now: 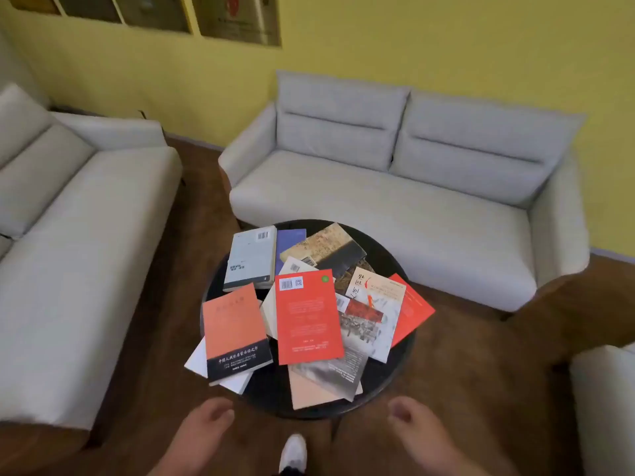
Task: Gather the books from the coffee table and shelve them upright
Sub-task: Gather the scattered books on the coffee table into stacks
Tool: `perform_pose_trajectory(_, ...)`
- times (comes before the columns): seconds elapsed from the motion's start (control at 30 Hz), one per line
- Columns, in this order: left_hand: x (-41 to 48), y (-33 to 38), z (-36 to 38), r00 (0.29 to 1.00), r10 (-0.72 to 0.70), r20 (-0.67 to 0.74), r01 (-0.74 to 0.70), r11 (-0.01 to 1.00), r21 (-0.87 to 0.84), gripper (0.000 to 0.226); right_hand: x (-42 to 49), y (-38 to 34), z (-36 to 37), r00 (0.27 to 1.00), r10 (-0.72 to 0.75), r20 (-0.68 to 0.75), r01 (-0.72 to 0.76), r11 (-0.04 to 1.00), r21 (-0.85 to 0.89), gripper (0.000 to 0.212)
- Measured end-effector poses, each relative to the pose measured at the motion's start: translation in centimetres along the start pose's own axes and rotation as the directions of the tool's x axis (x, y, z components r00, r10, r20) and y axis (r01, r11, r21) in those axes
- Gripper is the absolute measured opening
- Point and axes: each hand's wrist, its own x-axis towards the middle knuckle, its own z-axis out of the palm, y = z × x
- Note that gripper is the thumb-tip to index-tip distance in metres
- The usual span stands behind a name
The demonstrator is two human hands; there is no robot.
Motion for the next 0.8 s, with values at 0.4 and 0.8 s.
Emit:
perform_pose_trajectory(0.4, 11.5, 1.3, -2.6, 0.983, -0.152, -0.103, 0.147, 0.988, -0.056, 0.022, 9.7, -13.9, 2.5, 0.995, 0.025, 0.101, -0.029, 0.999, 0.038, 0.025)
perform_pose_trajectory(0.8, 16.2, 1.5, -3.7, 0.925, -0.367, 0.092, 0.377, 0.870, -0.318, 0.043, 15.1, -17.2, 4.8, 0.974, 0.225, 0.015, -0.226, 0.967, 0.117, 0.019)
